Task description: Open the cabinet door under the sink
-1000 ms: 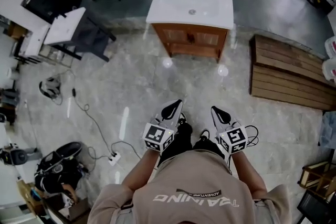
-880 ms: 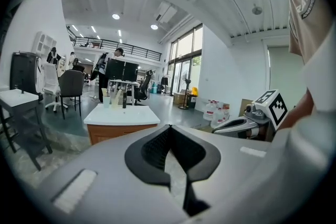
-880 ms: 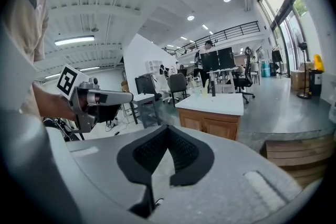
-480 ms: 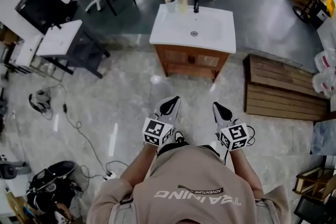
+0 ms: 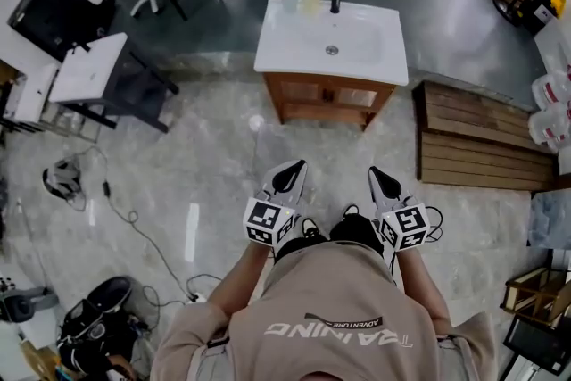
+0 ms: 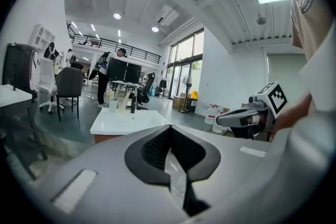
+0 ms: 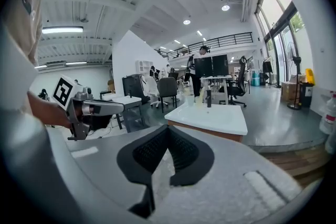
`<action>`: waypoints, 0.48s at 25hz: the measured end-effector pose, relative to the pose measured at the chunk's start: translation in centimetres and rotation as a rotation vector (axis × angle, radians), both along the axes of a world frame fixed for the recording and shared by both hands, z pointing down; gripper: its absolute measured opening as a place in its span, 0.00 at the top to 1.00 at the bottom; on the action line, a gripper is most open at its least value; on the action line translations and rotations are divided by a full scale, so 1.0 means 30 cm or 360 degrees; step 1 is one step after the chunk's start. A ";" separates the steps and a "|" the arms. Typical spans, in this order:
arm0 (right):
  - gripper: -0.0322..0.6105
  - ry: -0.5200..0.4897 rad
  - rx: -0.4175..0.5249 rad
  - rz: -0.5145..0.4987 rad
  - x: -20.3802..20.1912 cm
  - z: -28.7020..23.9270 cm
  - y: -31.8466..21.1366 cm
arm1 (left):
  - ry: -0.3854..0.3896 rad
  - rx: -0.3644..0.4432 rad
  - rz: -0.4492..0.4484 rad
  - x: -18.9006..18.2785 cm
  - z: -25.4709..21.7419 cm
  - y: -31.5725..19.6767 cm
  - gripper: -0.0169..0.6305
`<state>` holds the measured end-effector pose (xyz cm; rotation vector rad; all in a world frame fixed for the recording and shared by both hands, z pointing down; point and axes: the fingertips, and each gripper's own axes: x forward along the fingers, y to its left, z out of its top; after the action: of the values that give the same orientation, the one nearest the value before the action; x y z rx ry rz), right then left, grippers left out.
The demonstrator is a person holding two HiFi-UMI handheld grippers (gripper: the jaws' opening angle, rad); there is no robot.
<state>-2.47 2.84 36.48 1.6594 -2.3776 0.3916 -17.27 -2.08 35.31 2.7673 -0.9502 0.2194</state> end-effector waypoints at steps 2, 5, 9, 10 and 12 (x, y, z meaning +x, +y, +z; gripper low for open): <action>0.95 -0.0006 -0.0007 0.0012 0.000 0.003 -0.014 | -0.0004 -0.0024 -0.0006 -0.006 0.014 -0.020 0.94; 0.95 -0.0006 -0.0018 0.0021 0.008 0.022 -0.043 | -0.0005 -0.0039 0.0000 0.007 0.024 -0.057 0.94; 0.95 -0.0058 -0.0068 0.0021 0.027 0.072 -0.101 | -0.0028 -0.0046 0.0008 0.034 0.032 -0.102 0.94; 0.95 -0.0069 -0.0070 0.0016 0.031 0.078 -0.126 | -0.0041 -0.0048 0.0004 0.039 0.035 -0.121 0.94; 0.95 -0.0072 -0.0057 -0.0005 0.039 0.077 -0.185 | -0.0069 -0.0060 -0.0012 0.048 0.041 -0.169 0.94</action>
<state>-1.29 -2.70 38.79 1.6483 -2.3904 0.4729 -15.84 -7.14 36.53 2.7347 -0.9562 0.2939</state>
